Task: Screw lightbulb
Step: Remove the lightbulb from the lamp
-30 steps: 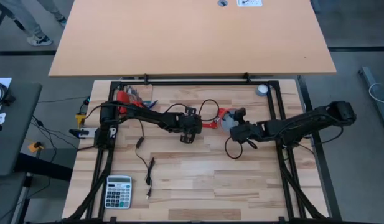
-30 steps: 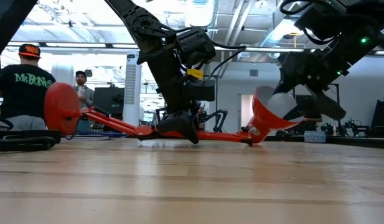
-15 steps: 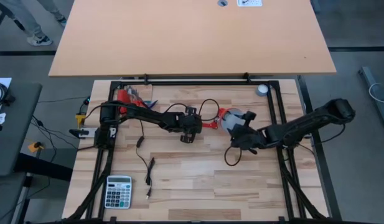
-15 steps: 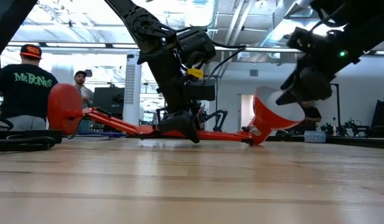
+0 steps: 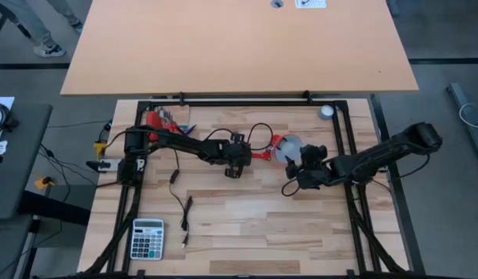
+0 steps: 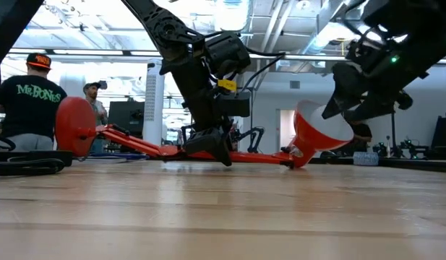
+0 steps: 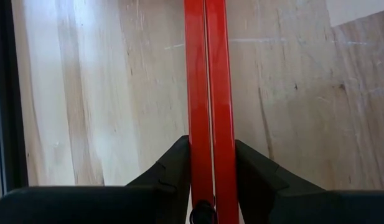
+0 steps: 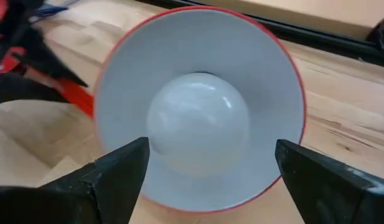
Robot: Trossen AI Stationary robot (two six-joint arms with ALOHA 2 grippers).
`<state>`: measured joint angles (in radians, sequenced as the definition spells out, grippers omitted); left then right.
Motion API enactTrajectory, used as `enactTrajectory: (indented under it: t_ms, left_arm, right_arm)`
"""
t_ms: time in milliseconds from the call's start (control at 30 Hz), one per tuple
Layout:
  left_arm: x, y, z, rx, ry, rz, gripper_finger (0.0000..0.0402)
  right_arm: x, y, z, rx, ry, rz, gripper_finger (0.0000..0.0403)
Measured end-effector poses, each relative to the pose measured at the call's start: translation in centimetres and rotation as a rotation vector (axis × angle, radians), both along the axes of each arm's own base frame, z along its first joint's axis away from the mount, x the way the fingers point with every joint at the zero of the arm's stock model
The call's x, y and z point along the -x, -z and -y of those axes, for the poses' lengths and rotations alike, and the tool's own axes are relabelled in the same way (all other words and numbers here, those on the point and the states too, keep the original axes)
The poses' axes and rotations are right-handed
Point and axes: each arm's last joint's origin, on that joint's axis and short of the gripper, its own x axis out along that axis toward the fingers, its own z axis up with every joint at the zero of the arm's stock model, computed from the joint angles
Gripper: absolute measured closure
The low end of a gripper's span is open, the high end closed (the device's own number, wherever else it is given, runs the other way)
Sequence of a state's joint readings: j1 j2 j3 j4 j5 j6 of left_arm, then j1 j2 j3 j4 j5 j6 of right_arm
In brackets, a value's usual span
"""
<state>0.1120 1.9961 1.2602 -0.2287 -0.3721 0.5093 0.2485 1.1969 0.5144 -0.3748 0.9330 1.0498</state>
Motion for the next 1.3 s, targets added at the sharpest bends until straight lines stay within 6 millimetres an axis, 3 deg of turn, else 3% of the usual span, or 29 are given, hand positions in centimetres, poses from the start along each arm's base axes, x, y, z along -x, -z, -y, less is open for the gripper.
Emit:
enactTrajectory:
  t_ms: [333, 667, 867, 1067, 1300]
  left_arm:
    - [0.0, 0.0, 0.0, 0.000, -0.005, 0.004, 0.0310]
    - [0.0, 0.0, 0.0, 0.002, -0.005, 0.005, 0.0310]
    - [0.0, 0.0, 0.0, 0.004, -0.006, 0.005, 0.0310]
    - [0.0, 0.0, 0.0, 0.004, -0.007, 0.006, 0.0310]
    - [0.0, 0.0, 0.0, 0.004, -0.006, 0.004, 0.0310]
  right_arm:
    - [-0.6, 0.1, 2.4, -0.115, 0.007, -0.042, 0.0045]
    - [-1.6, -0.3, 4.5, -0.115, -0.082, -0.061, 0.0045]
    - [-1.6, -0.2, 5.3, -0.167, -0.148, -0.093, 0.0073]
    - [-1.6, -0.2, 5.5, -0.119, -0.199, -0.151, 0.0122]
    - [-1.6, -0.2, 5.2, 0.027, -0.371, -0.327, 0.0120]
